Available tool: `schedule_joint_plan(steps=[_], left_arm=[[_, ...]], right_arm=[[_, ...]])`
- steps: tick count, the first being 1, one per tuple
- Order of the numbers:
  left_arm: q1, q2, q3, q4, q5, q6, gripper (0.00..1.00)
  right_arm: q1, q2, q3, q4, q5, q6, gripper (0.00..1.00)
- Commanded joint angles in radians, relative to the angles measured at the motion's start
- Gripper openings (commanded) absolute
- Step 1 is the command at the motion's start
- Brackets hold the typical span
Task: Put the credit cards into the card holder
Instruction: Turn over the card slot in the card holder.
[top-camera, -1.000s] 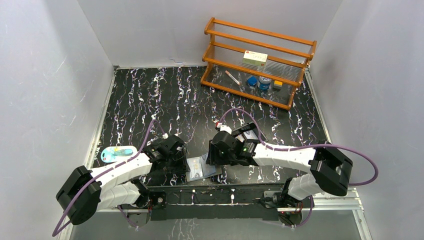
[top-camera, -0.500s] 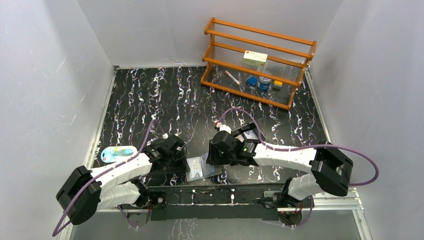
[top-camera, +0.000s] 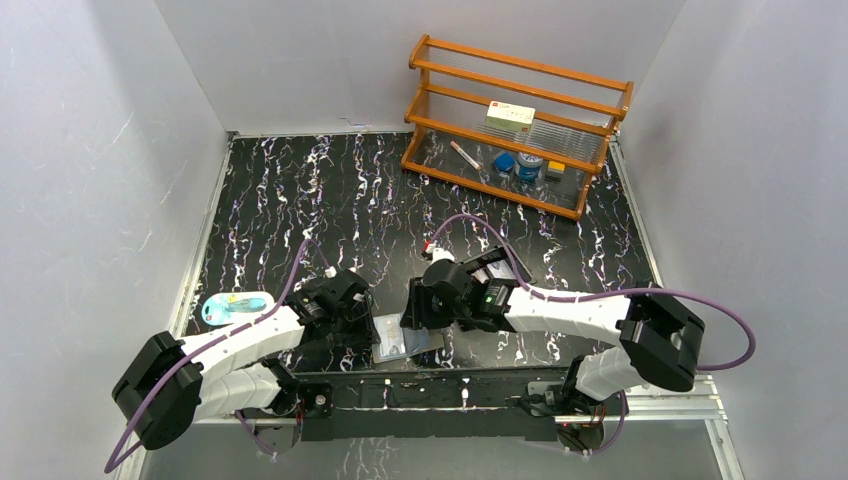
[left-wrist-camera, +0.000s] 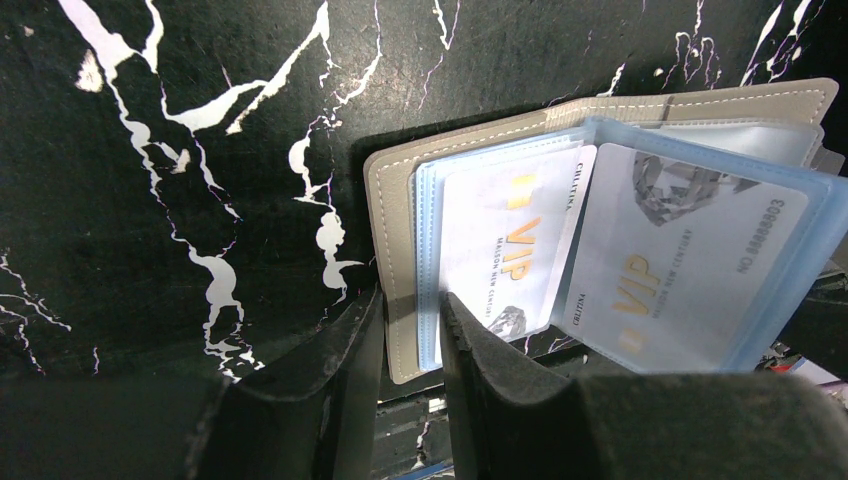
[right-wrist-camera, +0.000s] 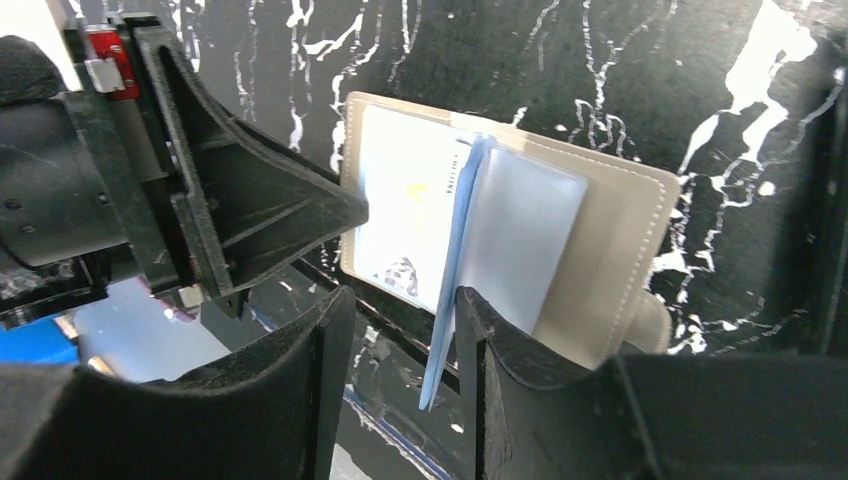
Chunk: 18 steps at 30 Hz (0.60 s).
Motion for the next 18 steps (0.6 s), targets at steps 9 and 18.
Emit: schedule_joint_plan(steps=[9,18], left_arm=[[-0.001,-0.005,-0.011,-0.011,0.013,-0.002,0.26],[0.0,-0.006,-0.014,-0.011,0.013,-0.002,0.26]], right_arm=[[0.007,0.008,-0.045,0.18,-0.061,0.008,0.17],[0.008,0.012,-0.071,0.199,-0.046,0.016,0.03]])
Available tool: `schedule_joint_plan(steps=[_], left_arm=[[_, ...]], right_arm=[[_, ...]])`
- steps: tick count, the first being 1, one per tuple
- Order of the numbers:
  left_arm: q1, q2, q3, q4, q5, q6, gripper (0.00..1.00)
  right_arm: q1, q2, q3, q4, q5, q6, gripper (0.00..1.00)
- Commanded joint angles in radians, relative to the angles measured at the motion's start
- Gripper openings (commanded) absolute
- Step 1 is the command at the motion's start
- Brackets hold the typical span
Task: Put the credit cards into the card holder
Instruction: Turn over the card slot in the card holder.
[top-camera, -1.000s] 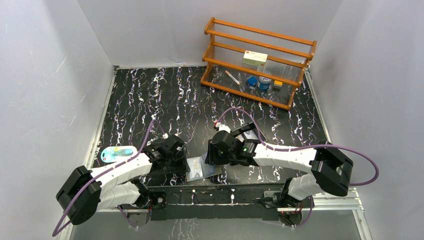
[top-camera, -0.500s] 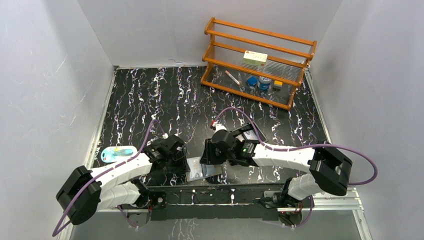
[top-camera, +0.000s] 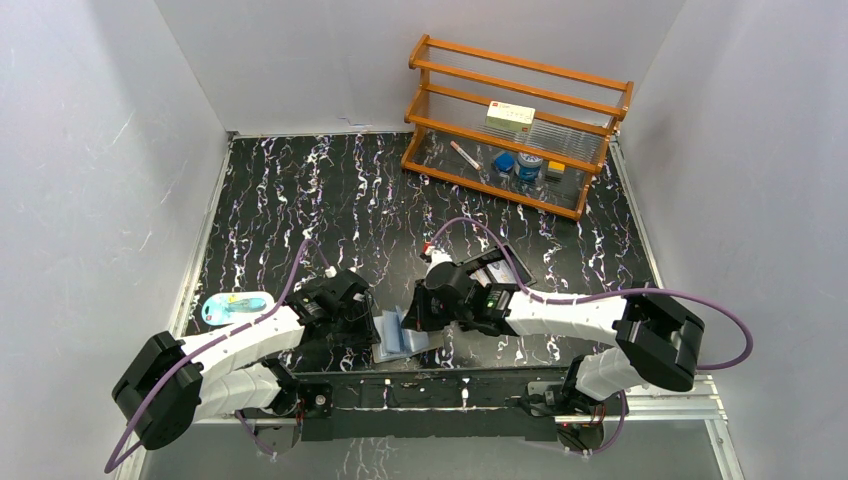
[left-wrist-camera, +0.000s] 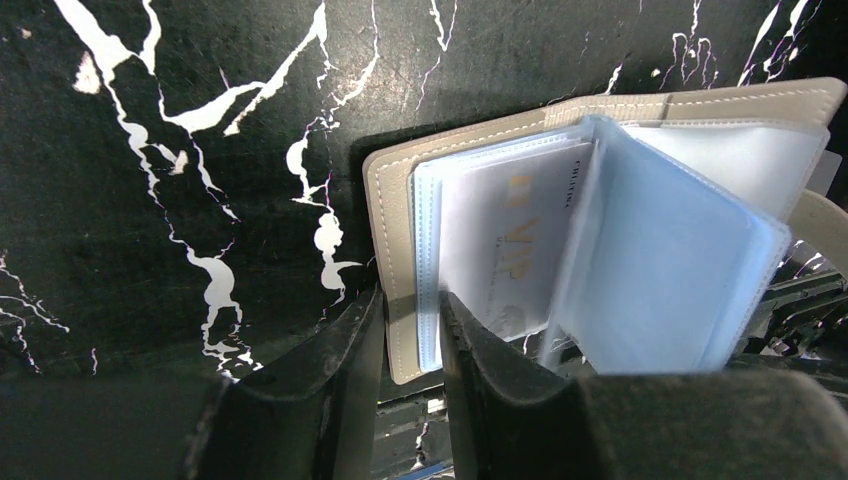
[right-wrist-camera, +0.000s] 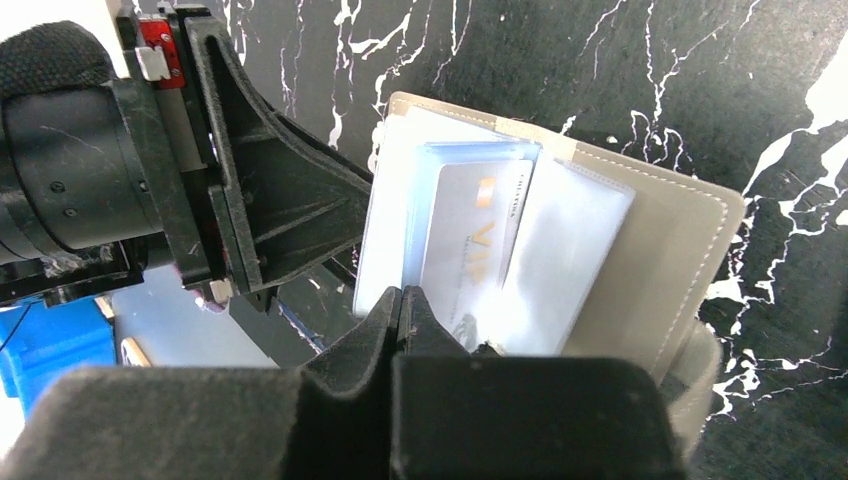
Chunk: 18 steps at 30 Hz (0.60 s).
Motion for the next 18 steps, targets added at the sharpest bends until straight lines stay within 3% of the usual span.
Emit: schedule_joint_plan(steps=[1,6,12,18], left_arm=[[-0.001,-0.005,-0.013,-0.013,0.01,-0.002,0.26],[0.0,-0.014,-0.003,-0.023,0.01,-0.003,0.26],[0.0,-0.063,0.059,-0.087,-0.011,0.0,0.31],[0.0,-0.099,0.096,-0.122,-0.033,-0.004,0.37]], right_arm=[[0.007,0.008,-0.028,0.068,0.006,0.011,0.02],[0.007,0.021,-0.02,0.009,0.036,0.017,0.01],[0.007,-0.009,0.011,-0.143,0.134,0.014,0.08],[0.007,-0.047,0.002,-0.188,0.172,0.014,0.13]])
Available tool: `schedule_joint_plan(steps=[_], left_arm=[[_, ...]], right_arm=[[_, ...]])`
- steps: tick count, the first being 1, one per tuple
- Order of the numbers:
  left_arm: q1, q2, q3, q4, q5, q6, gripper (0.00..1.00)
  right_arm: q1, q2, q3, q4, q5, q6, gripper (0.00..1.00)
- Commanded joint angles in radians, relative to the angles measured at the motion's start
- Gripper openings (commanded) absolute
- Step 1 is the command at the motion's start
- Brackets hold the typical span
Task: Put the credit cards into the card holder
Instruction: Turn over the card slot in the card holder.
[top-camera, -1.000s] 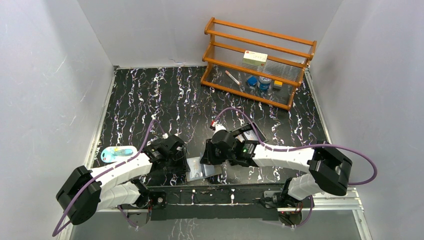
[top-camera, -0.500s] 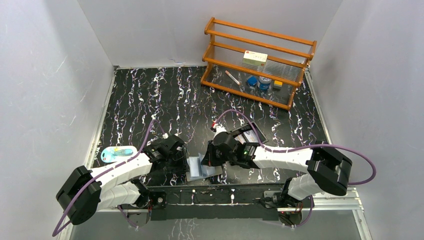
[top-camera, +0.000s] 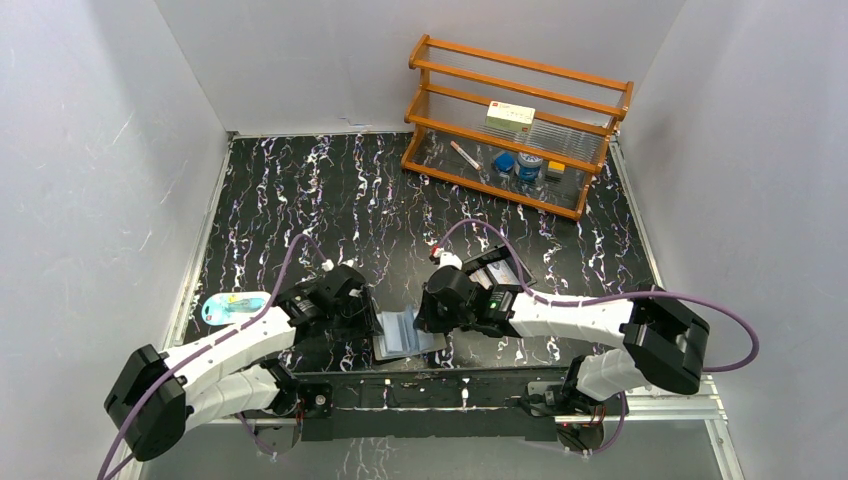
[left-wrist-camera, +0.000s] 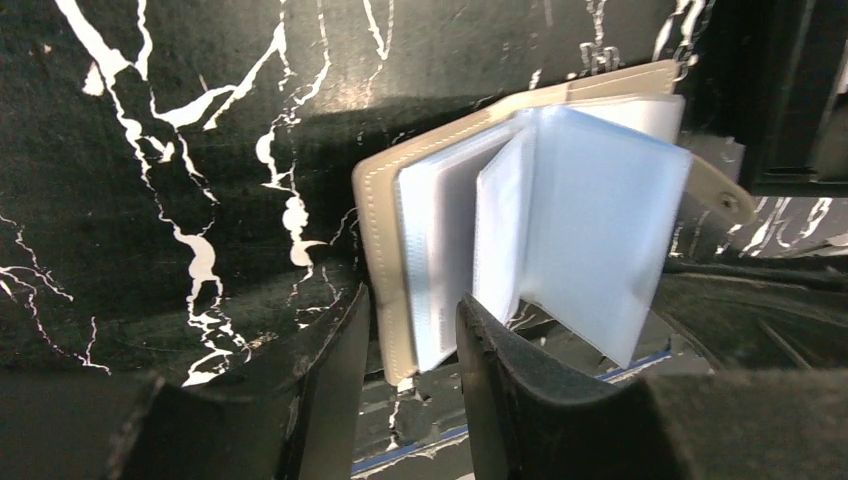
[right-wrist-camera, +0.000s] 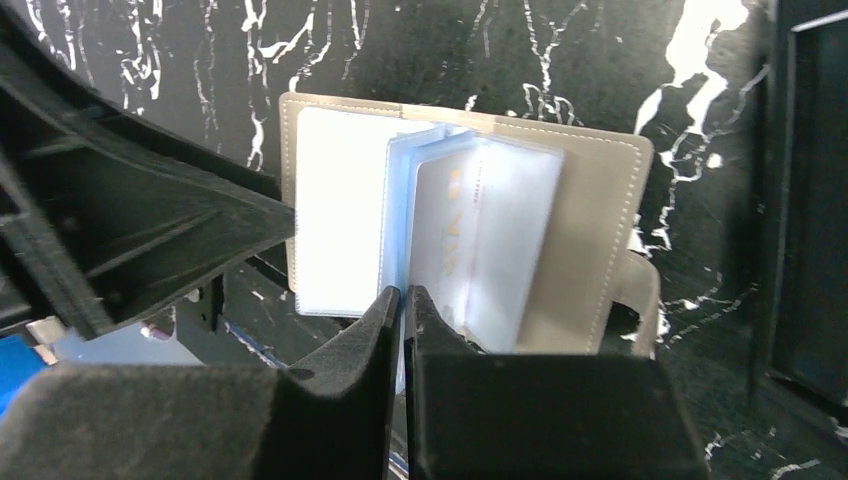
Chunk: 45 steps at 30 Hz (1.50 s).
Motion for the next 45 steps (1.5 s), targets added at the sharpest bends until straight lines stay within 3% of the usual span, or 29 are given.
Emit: schedule_joint_plan(steps=[1,7,14,25,30,37,45], left_arm=[[0.0,-0.034,0.052,-0.05,-0.018,0.0,0.37],[-0.001,-0.034,0.07,-0.032,-0.002,0.014,0.42],[-0.001,-0.026,0.069,-0.017,0.01,0.015,0.46],[0.0,-0.007,0.048,-0.037,-0.027,0.024,0.46],[0.0,0.002,0.023,-0.04,-0.053,0.03,0.46],[0.006,0.001,0.006,0.001,-0.006,0.036,0.46],[0.05,-0.042,0.016,0.021,0.06,0.047,0.42]], right_arm=[[0.001,-0.027,0.009,-0.091,0.076,-0.007,0.14],[0.001,-0.019,0.03,-0.141,0.101,-0.011,0.24],[0.0,-0.024,0.046,-0.19,0.131,-0.019,0.29],[0.001,-0.053,0.116,-0.29,0.163,-0.047,0.4],[-0.009,-0.123,0.18,-0.383,0.258,-0.149,0.47],[-0.176,-0.14,0.25,-0.484,0.252,-0.398,0.55],[-0.364,-0.097,0.274,-0.53,0.326,-0.546,0.6]])
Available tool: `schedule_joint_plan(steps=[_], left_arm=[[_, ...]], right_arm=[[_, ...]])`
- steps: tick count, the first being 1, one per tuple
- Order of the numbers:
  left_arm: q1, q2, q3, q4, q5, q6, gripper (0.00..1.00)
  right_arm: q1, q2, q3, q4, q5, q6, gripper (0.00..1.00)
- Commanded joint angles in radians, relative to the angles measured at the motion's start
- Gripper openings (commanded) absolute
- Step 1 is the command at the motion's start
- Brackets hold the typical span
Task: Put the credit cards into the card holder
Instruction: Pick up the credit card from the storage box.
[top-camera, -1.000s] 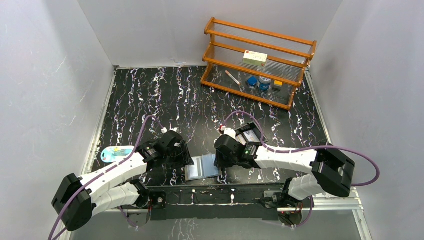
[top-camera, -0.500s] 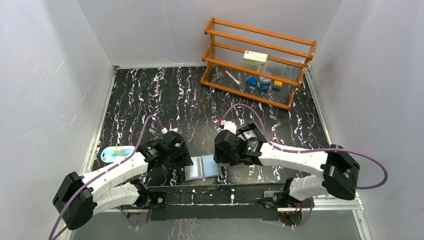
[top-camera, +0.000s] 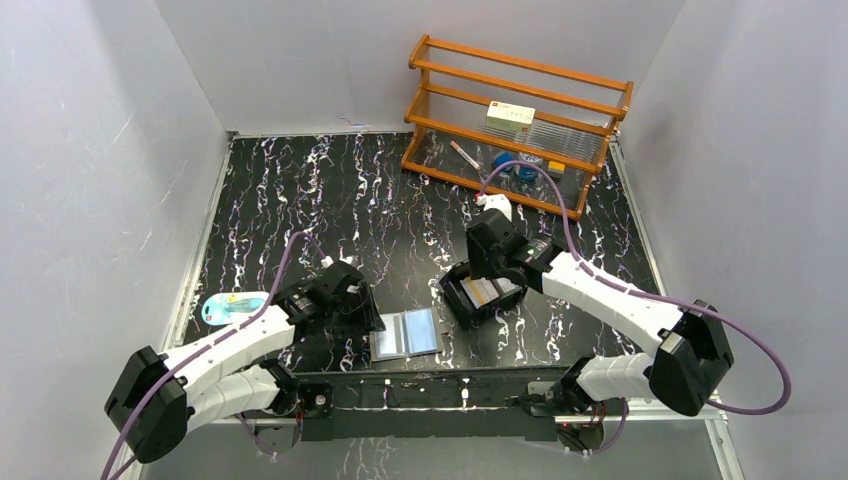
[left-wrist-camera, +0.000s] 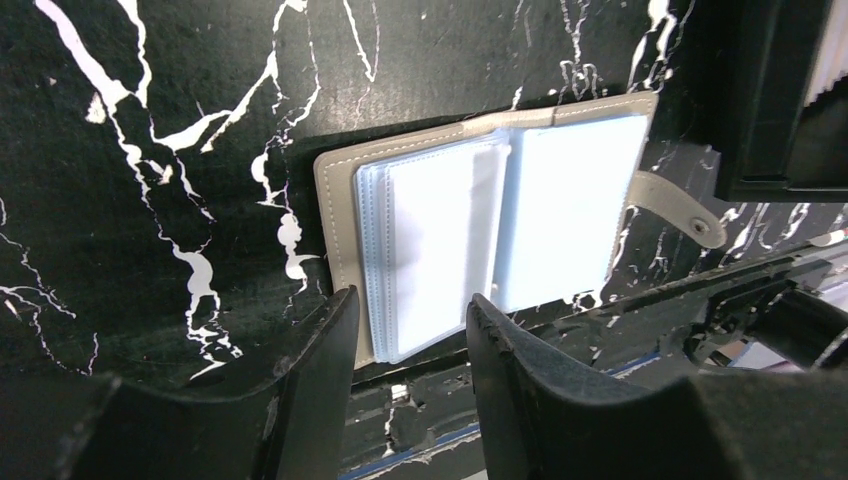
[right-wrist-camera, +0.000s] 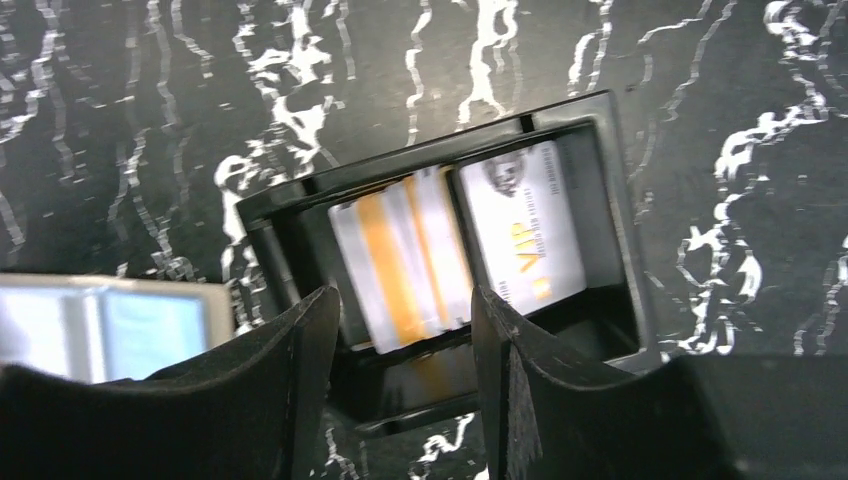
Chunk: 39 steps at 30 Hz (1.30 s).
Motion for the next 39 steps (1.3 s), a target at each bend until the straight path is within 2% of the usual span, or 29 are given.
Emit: schedule_joint_plan(steps=[1,15,25,29,39], left_arm=[[0.029,-0.039,0.005,0.016,0.059,0.027,0.42],[0.04,-0.042,0.046,-0.007,0.056,0.076,0.42],[0.039,-0.066,0.023,-0.003,0.066,0.074,0.42],[0.039,-0.07,0.024,-0.005,0.068,0.072,0.42],[0.039,-0.071,0.021,0.001,0.072,0.06,0.42]], right_arm=[[-0.057,0.025,0.029,-0.01,0.047,-0.125,0.61],[-0.133,0.16,-0.026,0.131,-0.006,-0.191,0.67],[-0.17,0.266,-0.075,0.2,-0.051,-0.165,0.7],[-0.176,0.288,-0.093,0.213,-0.072,-0.154,0.68],[-0.178,0.206,-0.094,0.204,-0.156,-0.137,0.54]])
